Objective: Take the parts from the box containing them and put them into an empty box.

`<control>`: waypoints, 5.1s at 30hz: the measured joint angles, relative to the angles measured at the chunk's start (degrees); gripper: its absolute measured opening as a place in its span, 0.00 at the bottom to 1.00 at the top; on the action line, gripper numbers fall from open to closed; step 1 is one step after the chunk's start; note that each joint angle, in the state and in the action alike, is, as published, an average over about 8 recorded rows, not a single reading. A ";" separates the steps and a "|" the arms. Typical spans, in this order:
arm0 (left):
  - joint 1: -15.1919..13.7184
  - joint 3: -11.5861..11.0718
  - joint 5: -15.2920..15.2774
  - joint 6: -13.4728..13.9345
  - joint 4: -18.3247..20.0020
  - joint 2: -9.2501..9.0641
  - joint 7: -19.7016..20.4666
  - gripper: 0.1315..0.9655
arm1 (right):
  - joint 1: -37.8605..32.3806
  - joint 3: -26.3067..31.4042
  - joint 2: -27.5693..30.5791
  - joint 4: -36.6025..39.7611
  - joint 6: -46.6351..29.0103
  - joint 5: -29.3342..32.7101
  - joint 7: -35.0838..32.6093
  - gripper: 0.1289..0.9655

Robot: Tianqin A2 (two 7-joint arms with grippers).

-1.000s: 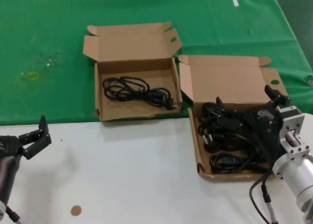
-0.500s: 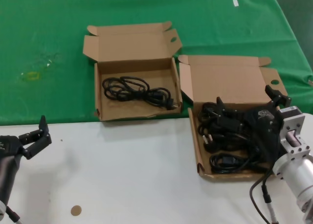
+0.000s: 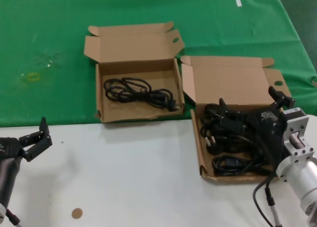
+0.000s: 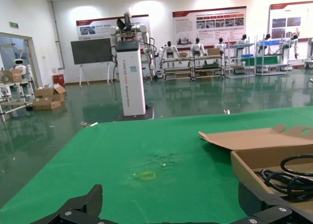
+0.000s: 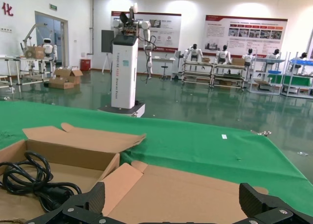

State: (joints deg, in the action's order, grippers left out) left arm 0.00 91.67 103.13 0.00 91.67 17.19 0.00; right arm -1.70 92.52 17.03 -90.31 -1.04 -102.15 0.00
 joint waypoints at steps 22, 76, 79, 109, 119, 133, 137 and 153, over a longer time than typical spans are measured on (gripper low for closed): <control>0.00 0.00 0.00 0.00 0.00 0.00 0.00 1.00 | 0.00 0.00 0.00 0.00 0.00 0.00 0.00 1.00; 0.00 0.00 0.00 0.00 0.00 0.00 0.00 1.00 | 0.00 0.00 0.00 0.00 0.00 0.00 0.00 1.00; 0.00 0.00 0.00 0.00 0.00 0.00 0.00 1.00 | 0.00 0.00 0.00 0.00 0.00 0.00 0.00 1.00; 0.00 0.00 0.00 0.00 0.00 0.00 0.00 1.00 | 0.00 0.00 0.00 0.00 0.00 0.00 0.00 1.00; 0.00 0.00 0.00 0.00 0.00 0.00 0.00 1.00 | 0.00 0.00 0.00 0.00 0.00 0.00 0.00 1.00; 0.00 0.00 0.00 0.00 0.00 0.00 0.00 1.00 | 0.00 0.00 0.00 0.00 0.00 0.00 0.00 1.00; 0.00 0.00 0.00 0.00 0.00 0.00 0.00 1.00 | 0.00 0.00 0.00 0.00 0.00 0.00 0.00 1.00; 0.00 0.00 0.00 0.00 0.00 0.00 0.00 1.00 | 0.00 0.00 0.00 0.00 0.00 0.00 0.00 1.00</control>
State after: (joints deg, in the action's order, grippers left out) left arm 0.00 91.67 103.13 0.00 91.67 17.19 0.00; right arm -1.71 92.52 17.03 -90.31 -1.04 -102.15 0.00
